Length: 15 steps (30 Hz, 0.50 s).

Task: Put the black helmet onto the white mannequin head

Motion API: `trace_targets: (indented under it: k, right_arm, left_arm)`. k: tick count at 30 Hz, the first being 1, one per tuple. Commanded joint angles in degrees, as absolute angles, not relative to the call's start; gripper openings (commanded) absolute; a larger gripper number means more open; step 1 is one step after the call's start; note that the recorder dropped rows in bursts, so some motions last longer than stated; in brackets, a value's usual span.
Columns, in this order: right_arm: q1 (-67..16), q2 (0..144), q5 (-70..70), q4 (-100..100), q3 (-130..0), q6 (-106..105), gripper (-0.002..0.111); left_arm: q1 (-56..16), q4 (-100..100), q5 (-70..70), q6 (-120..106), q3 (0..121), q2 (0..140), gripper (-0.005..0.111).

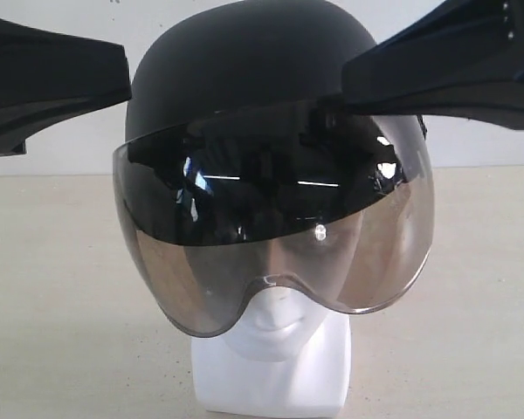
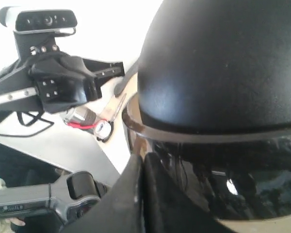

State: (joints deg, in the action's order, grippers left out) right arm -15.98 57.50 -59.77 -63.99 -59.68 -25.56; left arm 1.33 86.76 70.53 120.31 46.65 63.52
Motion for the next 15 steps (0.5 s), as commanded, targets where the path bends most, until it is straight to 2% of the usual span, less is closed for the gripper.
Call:
trace_targets:
  k: [1,15]
  right_arm:
    - [-16.00,57.25,-57.78,-71.60,-59.43,-30.47,0.000]
    - [-16.00,57.25,-54.07,-63.25,-57.64,-32.02,0.000]
  left_arm:
    - [1.40,85.90,69.96,120.41,47.03,63.35,0.004]
    - [1.40,90.74,69.96,120.41,46.54,63.35,0.004]
